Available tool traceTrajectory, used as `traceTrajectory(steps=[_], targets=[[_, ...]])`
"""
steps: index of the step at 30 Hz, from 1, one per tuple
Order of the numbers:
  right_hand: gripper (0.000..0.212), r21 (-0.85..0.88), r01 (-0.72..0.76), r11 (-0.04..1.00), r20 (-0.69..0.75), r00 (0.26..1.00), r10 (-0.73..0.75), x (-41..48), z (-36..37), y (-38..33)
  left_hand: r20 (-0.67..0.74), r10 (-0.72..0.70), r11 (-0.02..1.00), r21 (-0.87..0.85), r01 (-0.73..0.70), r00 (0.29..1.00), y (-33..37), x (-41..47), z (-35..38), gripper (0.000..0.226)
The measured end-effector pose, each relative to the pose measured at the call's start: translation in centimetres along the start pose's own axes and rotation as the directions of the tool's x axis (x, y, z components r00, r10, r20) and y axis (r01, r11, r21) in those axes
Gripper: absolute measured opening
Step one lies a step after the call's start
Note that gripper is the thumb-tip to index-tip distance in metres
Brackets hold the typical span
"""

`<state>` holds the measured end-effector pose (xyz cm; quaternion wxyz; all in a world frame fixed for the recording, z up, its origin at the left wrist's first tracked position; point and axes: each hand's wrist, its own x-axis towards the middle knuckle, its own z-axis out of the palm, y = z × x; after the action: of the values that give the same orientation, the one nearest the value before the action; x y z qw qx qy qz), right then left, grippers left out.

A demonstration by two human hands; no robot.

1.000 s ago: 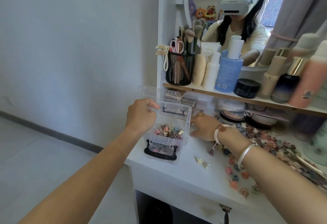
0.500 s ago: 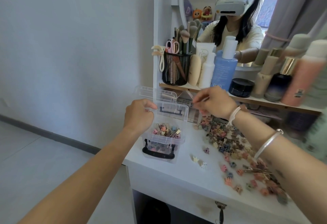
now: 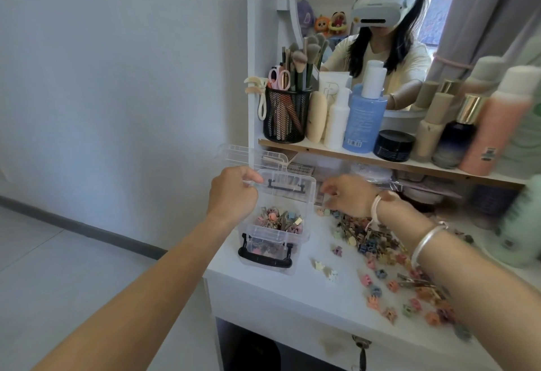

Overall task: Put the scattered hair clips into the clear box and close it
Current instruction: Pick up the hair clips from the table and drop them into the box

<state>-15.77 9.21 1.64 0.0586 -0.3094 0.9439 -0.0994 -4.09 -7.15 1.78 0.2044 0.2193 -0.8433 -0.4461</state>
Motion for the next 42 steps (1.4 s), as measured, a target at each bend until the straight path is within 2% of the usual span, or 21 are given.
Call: traceTrajectory(steps=[2,5,13,17,20,23,24,27,28,31,33,35,37,40,42], targets=[[0.035,-0.123,0.011,0.992,0.071,0.997,-0.003,0.5,1.7,0.3,0.003,-0.004,1.0,0.006,0.004,1.0,0.1,0.0,0.0,0.029],[0.029,-0.278,0.04,0.96,0.057,0.998,-0.025,1.4,3.0,0.7,-0.005,0.002,1.0,0.008,-0.002,1.0,0.1,-0.1,0.1,0.029],[0.028,-0.268,0.099,0.958,0.073,0.994,-0.082,1.5,2.8,0.5,-0.007,0.012,1.0,0.009,-0.012,1.0,0.1,-0.1,0.1,0.029],[0.024,-0.134,0.14,0.981,0.01,0.99,-0.139,0.2,0.9,0.4,-0.005,0.019,1.0,-0.001,-0.019,1.0,0.0,-0.1,0.1,0.029],[0.013,0.114,0.147,0.983,-0.144,0.981,-0.13,-0.8,-2.4,0.0,-0.003,0.011,1.0,-0.007,-0.011,1.0,0.0,-0.1,0.2,0.029],[0.013,0.489,0.218,0.845,-0.183,0.972,-0.145,-1.9,-4.6,-1.8,0.003,0.006,1.0,-0.016,-0.005,1.0,0.2,-0.3,0.4,0.029],[0.017,0.542,0.234,0.807,-0.167,0.971,-0.169,-2.1,-4.8,-2.5,0.007,0.005,1.0,-0.018,-0.005,1.0,0.3,-0.4,0.5,0.029],[0.011,0.452,0.279,0.847,-0.113,0.96,-0.257,-2.6,-4.6,-4.2,0.014,0.001,1.0,-0.015,-0.001,1.0,0.5,-0.5,0.7,0.029],[0.016,0.441,0.278,0.853,-0.122,0.961,-0.25,-2.6,-4.6,-4.2,0.013,0.003,1.0,-0.016,-0.002,1.0,0.5,-0.5,0.8,0.029],[0.022,0.523,0.194,0.83,-0.175,0.977,-0.119,-2.7,-4.8,-2.8,0.013,0.005,1.0,-0.017,-0.005,1.0,0.6,-0.6,0.8,0.028],[0.018,0.442,0.084,0.893,-0.107,0.993,-0.04,-2.9,-4.1,-1.3,0.009,0.006,1.0,-0.012,-0.006,1.0,0.6,-0.7,0.9,0.029],[0.024,0.162,0.002,0.987,0.012,1.0,-0.004,-3.0,-2.4,-0.1,0.004,0.004,1.0,-0.011,-0.004,1.0,0.6,-0.7,0.9,0.029],[0.039,-0.095,-0.01,0.995,0.1,0.995,0.02,-3.2,-0.5,0.4,0.001,0.003,1.0,-0.008,-0.003,1.0,0.6,-0.7,1.0,0.03],[0.049,-0.202,0.016,0.979,0.142,0.99,0.013,-3.3,1.4,0.2,0.0,0.01,1.0,-0.003,-0.01,1.0,0.7,-0.8,1.1,0.031],[0.042,-0.231,0.044,0.972,0.116,0.993,-0.017,-3.1,2.0,0.1,-0.002,0.014,1.0,0.001,-0.014,1.0,0.8,-0.9,1.1,0.031]])
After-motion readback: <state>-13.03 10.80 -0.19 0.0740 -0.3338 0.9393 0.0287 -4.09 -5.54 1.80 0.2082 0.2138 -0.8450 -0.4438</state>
